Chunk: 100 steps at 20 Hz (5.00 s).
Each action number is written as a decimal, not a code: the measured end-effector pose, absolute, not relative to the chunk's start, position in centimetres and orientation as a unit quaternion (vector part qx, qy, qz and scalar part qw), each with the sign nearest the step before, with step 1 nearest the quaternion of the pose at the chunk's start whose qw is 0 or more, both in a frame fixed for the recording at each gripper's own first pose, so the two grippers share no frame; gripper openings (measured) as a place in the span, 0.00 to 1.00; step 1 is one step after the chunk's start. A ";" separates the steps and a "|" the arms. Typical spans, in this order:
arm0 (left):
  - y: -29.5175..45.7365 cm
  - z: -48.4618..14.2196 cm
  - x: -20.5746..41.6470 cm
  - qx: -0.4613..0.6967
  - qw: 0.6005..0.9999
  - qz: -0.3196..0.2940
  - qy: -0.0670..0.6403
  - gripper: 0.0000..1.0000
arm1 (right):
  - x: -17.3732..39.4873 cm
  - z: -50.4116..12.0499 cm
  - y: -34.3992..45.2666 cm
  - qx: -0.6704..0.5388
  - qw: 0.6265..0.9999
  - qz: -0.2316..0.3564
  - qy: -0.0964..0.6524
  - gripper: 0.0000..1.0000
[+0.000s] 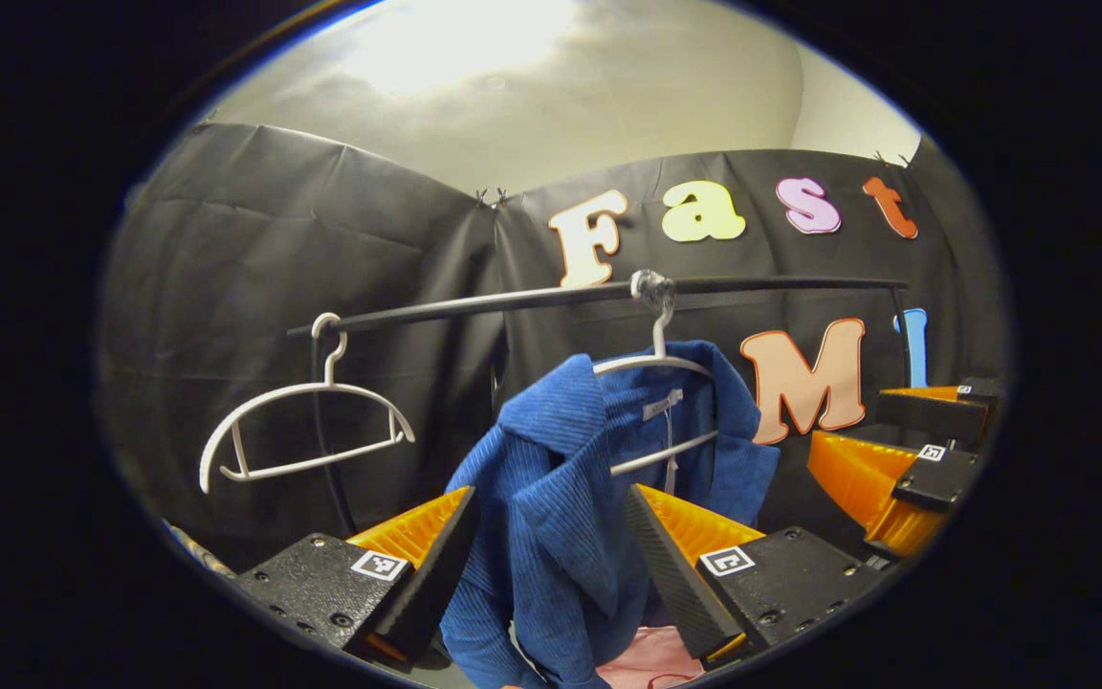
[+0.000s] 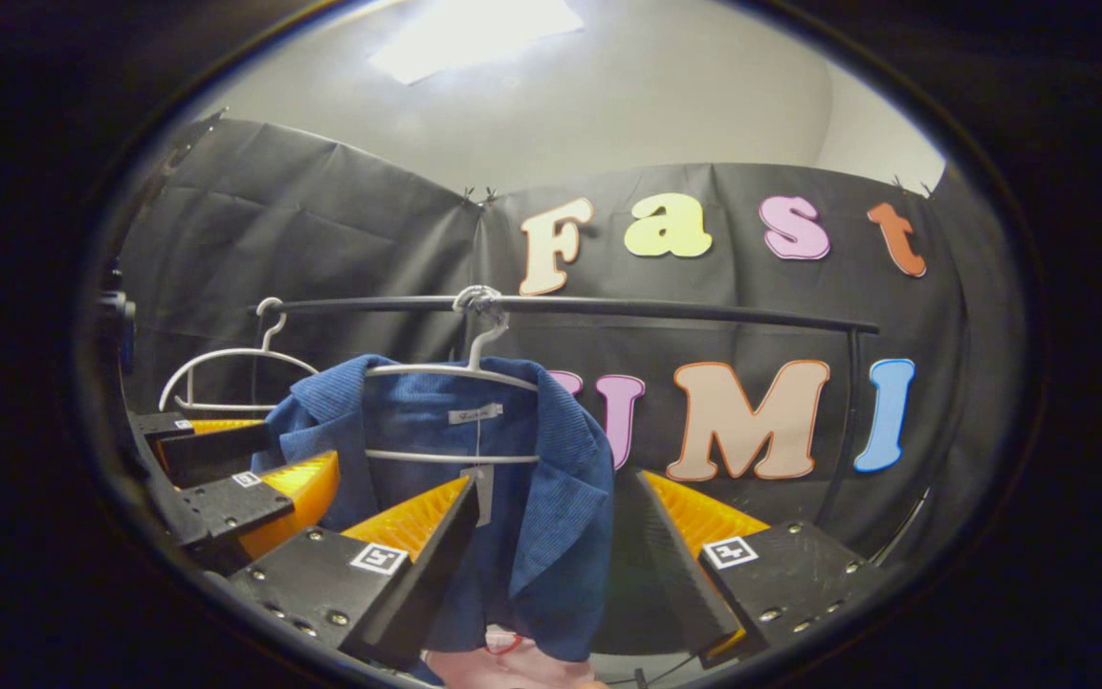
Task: Grasp the clothes on the hanger with both hands and then place them into the laundry hamper below.
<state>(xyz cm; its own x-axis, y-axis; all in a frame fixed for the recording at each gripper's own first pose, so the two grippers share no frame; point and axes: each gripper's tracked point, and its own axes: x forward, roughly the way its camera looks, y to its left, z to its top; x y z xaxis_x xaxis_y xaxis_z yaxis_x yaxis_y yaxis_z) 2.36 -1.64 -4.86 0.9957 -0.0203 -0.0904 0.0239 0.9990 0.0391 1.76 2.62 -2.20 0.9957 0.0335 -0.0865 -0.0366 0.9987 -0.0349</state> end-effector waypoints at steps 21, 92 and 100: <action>0.5 -8.9 5.0 0.023 0.995 0.010 0.100 0.01 | 10.1 -7.0 2.6 -0.028 0.996 0.053 0.061 0.94; 5.0 2.2 0.3 -0.108 0.988 -0.101 0.042 0.02 | 22.2 -8.9 -5.2 0.059 0.995 -0.028 0.072 0.09; 6.9 4.4 1.2 -0.097 0.991 -0.095 0.012 0.02 | 25.2 -9.4 -5.1 0.048 0.997 -0.030 0.059 0.09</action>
<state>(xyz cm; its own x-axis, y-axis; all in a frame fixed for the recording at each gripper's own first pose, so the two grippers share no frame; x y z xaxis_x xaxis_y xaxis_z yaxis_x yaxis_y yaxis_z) 1.21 6.94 4.42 0.9817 -0.1906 -0.0063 0.1858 0.9633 -0.1938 25.18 -5.08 -9.36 0.9912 -0.0538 -0.1209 0.0651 0.9937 0.0913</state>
